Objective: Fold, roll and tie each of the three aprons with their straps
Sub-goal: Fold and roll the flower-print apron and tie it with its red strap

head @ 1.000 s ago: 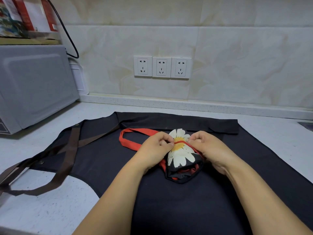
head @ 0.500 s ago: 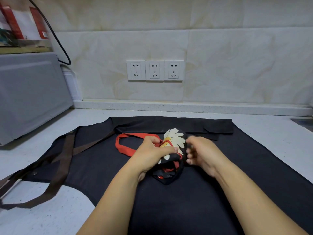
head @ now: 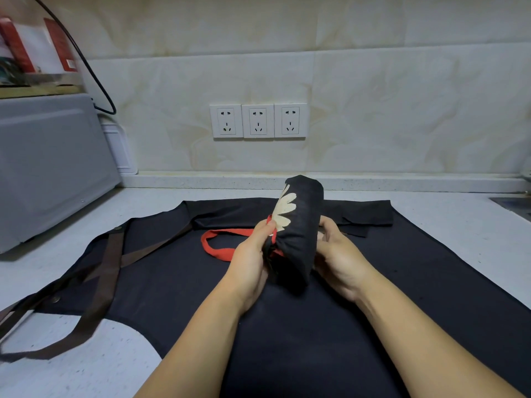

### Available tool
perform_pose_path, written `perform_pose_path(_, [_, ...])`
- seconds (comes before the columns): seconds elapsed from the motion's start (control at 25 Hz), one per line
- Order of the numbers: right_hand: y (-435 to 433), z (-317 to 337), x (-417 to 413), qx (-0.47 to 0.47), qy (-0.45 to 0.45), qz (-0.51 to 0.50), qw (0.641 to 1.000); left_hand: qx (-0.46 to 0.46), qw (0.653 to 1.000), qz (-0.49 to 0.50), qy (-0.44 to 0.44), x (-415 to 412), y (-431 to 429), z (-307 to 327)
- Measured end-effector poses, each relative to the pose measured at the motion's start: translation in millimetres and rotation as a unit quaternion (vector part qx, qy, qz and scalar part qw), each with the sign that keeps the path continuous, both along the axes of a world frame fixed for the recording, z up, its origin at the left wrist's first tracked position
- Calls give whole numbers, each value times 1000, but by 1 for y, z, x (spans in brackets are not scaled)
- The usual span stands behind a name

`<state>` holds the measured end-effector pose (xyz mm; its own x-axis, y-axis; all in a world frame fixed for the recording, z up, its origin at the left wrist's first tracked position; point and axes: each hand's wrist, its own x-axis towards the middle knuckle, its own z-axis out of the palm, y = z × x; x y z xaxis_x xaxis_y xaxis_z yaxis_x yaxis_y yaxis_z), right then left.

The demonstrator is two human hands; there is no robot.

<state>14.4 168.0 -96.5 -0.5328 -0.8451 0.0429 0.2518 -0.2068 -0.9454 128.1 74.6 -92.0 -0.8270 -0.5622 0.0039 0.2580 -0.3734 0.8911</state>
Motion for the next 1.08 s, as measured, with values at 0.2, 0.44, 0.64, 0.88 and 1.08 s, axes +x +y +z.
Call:
perform_pose_path(0.2, [2, 5, 8, 115, 248, -64, 960, 14, 996, 47, -76, -4, -3, 6])
perform_pose_path(0.44, [-4, 2, 10, 138, 388, -98, 906, 30, 992, 115, -38, -4, -6, -2])
perform_pose_path(0.64, [-4, -2, 9, 133, 450, -182, 864, -68, 988, 126, -51, -3, -2, -3])
perform_pose_path(0.88, [-6, -2, 8, 198, 481, -172, 836, -69, 996, 9, -50, 2, -2, 1])
perform_pose_path(1.08, [-13, 2, 11, 204, 299, -147, 921, 149, 987, 28, 49, 5, -7, 12])
